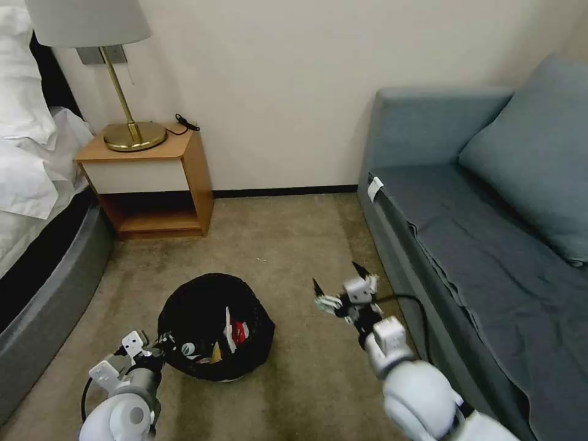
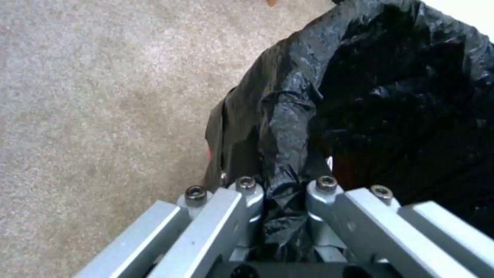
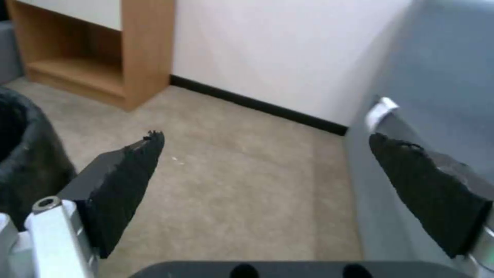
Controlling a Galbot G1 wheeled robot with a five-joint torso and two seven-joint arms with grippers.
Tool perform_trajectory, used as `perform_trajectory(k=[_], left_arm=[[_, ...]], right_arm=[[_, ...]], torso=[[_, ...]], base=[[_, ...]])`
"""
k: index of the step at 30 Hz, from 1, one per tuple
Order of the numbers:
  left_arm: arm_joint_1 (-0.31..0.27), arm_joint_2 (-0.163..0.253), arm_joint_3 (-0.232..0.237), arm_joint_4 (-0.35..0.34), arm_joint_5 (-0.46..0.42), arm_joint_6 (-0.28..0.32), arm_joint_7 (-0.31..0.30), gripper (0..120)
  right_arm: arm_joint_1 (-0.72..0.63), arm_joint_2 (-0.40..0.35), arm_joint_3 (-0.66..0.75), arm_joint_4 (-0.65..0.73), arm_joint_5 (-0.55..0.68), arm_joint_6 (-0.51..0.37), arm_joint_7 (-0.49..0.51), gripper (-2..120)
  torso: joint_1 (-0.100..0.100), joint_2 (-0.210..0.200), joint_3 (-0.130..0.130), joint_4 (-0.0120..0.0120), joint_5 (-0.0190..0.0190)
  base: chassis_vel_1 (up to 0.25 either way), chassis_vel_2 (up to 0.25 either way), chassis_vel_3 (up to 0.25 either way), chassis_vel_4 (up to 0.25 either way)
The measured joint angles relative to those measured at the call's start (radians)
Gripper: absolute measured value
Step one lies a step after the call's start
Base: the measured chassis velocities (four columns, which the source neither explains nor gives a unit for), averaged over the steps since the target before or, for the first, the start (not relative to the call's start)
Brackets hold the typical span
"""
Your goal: Pick up the trash bin, then pick up the garbage on the floor and place it into the trash bin.
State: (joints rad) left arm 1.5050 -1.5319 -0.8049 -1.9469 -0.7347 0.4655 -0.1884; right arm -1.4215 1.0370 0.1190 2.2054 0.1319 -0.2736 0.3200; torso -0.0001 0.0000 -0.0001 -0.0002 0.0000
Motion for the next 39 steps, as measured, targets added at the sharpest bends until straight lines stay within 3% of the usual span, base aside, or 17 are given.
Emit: perform_trajectory(k=[17, 23, 31, 33, 39], left_arm=[[0.004, 0.013, 0.017, 0.005, -0.003, -0.008, 0.004, 5], [0.007, 0.022, 0.015, 0.002, -0.022, -0.003, 0.006, 28], [0.016, 0.03, 0.005, -0.003, -0.034, 0.003, 0.007, 53], [0.024, 0.03, 0.002, -0.015, -0.033, 0.003, 0.016, 65], [0.048, 0.028, -0.003, -0.056, 0.003, -0.006, 0.05, 84]], right_arm=[[-0.222, 0.158, 0.107, 0.075, -0.143, 0.046, -0.044, 100], [-0.26, 0.215, 0.103, 0.08, -0.184, 0.062, -0.05, 100], [-0.29, 0.234, 0.107, 0.086, -0.21, 0.072, -0.054, 100], [-0.301, 0.239, 0.112, 0.092, -0.214, 0.075, -0.054, 100], [-0.313, 0.249, 0.115, 0.098, -0.217, 0.078, -0.054, 100]], torso=[[0.0, 0.0, 0.0, 0.0002, 0.0], [0.0, 0.0, 0.0, 0.0002, 0.0], [0.0, 0.0, 0.0, 0.0002, 0.0], [0.0, 0.0, 0.0, 0.0002, 0.0], [0.0, 0.0, 0.0, 0.0002, 0.0]], base=[[0.0, 0.0, 0.0, 0.0], [0.0, 0.0, 0.0, 0.0], [0.0, 0.0, 0.0, 0.0], [0.0, 0.0, 0.0, 0.0], [0.0, 0.0, 0.0, 0.0]])
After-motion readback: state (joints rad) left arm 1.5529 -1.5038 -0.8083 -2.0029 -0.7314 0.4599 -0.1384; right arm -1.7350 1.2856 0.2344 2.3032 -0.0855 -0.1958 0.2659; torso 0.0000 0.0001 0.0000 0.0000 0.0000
